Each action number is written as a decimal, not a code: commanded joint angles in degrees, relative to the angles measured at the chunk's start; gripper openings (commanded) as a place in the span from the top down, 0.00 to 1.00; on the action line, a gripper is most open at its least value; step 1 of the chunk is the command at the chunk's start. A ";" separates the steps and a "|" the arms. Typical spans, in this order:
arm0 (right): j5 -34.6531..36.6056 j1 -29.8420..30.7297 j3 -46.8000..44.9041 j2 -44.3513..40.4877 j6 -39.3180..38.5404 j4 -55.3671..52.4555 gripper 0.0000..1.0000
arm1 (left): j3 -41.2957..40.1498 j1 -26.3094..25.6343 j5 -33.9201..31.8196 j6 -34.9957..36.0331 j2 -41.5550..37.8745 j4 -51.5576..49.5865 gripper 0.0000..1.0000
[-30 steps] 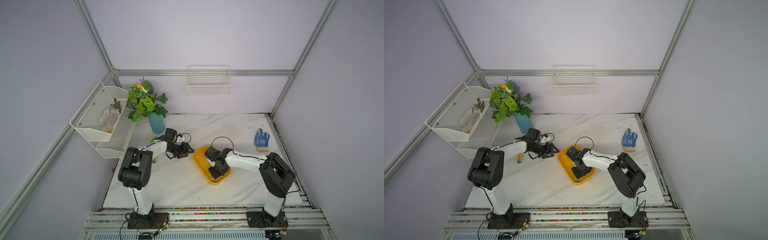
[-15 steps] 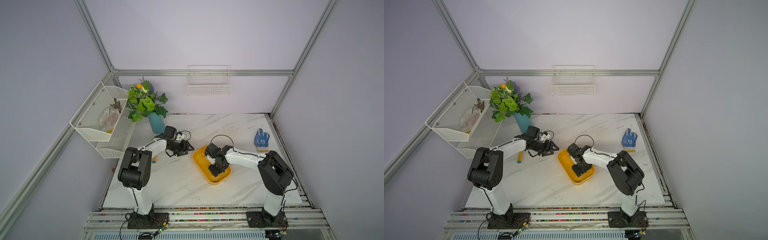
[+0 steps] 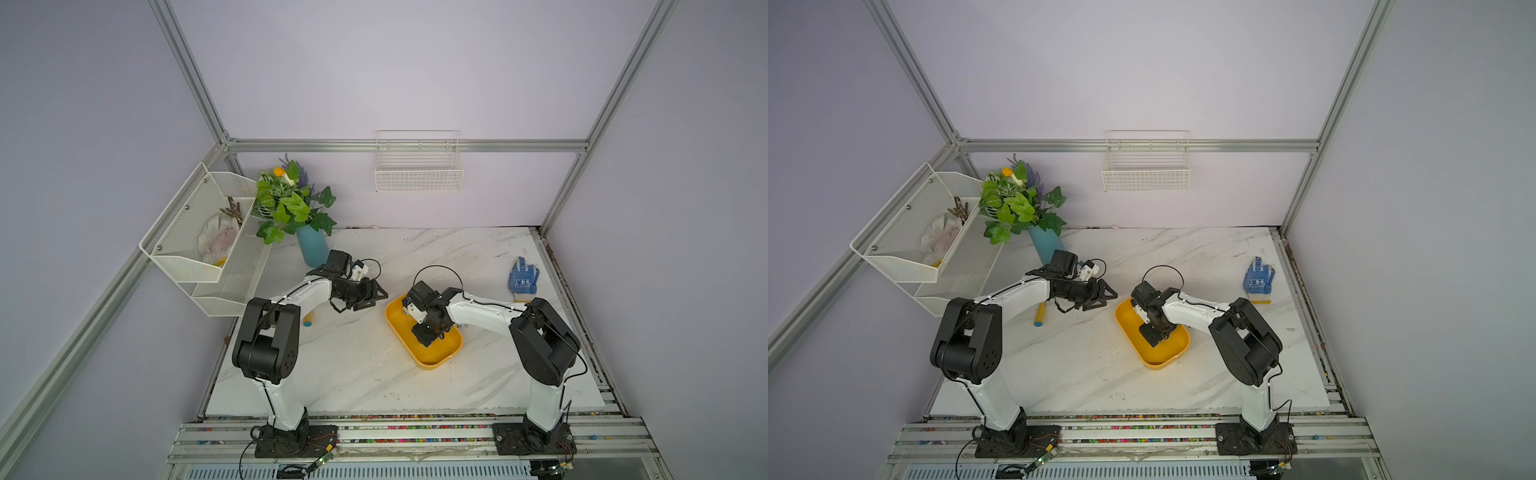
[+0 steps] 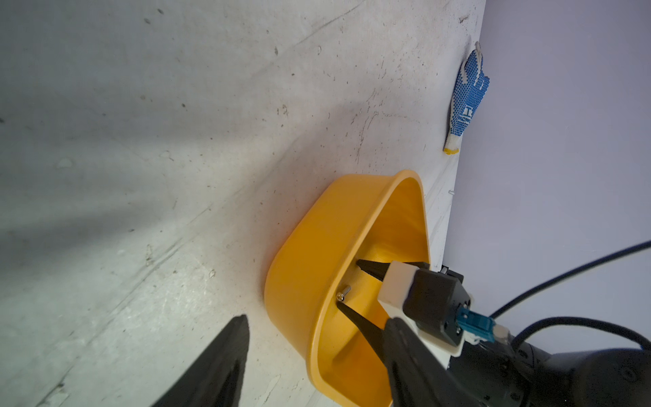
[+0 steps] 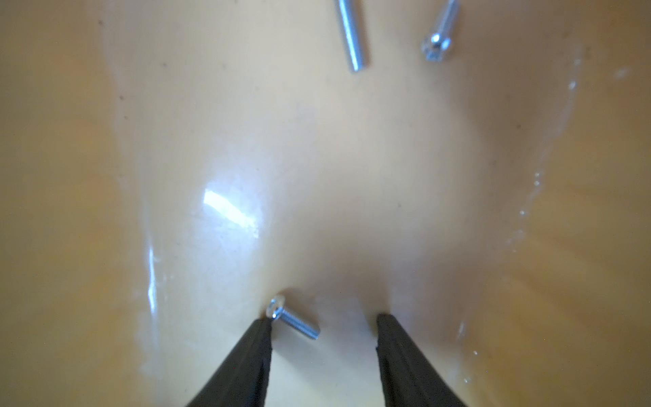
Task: Take out the screws from the storage box
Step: Pick up the screw from the storage box.
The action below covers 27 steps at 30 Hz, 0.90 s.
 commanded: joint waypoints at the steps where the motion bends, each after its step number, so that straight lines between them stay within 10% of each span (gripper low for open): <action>1: -1.00 -0.23 -0.24 2.79 -0.68 1.80 0.54 | 2.22 0.38 -0.19 1.22 -1.67 -1.20 0.35; 27: 0.91 -0.32 -2.00 4.68 1.34 1.51 1.00 | 3.19 0.56 -0.45 1.40 -3.37 -2.41 0.34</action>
